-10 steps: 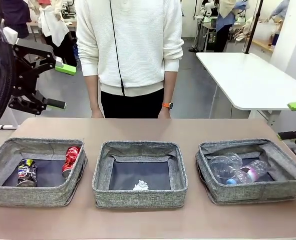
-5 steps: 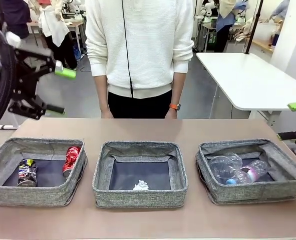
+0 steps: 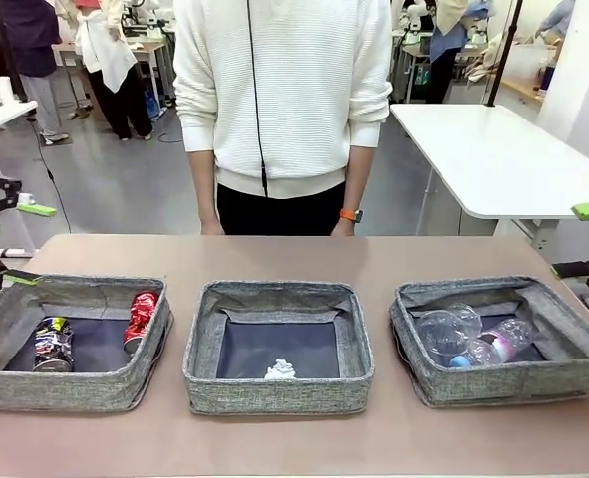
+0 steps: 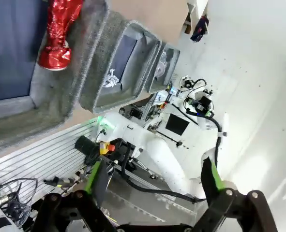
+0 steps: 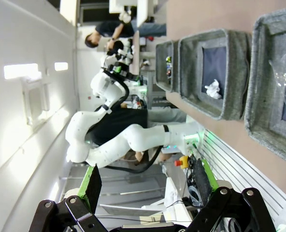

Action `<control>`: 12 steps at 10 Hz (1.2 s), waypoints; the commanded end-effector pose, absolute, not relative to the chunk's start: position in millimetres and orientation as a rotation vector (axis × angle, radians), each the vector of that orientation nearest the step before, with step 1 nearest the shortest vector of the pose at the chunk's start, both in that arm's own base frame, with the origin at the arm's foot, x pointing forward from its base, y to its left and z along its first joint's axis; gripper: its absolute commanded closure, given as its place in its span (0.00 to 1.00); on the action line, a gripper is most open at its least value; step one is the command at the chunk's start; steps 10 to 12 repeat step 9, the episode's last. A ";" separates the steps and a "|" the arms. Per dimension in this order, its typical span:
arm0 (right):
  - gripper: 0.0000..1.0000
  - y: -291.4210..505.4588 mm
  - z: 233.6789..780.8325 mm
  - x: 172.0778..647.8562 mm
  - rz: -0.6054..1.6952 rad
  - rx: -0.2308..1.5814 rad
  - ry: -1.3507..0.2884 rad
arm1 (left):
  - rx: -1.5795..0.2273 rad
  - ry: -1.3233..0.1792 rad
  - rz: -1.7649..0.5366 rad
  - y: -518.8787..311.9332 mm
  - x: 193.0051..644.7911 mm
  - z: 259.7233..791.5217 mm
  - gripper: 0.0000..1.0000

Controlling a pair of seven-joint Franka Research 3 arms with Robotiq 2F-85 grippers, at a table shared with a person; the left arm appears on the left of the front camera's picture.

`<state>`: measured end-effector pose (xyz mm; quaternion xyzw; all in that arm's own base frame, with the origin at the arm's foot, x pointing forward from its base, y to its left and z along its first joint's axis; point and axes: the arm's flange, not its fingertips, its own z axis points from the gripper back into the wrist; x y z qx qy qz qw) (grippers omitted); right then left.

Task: Sort the waste into the appropriate baskets.
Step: Place the picked waste into the Fabric basket indicated by the person.

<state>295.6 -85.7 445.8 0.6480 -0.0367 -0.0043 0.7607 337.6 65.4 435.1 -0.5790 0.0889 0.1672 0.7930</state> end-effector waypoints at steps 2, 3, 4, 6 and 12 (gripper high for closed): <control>0.00 -86.8 446.3 294.1 0.009 1.416 -0.087 | -1.294 0.065 0.363 88.0 288.5 430.7 0.00; 0.00 -86.8 446.3 294.1 0.009 1.416 -0.087 | -1.312 0.017 0.374 97.7 272.8 427.5 0.00; 0.00 -86.8 446.3 294.1 0.009 1.416 -0.087 | -1.280 0.119 0.381 89.8 315.4 429.2 0.00; 0.00 -86.8 446.3 294.1 0.009 1.416 -0.087 | -1.280 0.119 0.381 89.8 315.4 429.2 0.00; 0.00 -86.8 446.3 294.1 0.009 1.416 -0.087 | -1.280 0.119 0.381 89.8 315.4 429.2 0.00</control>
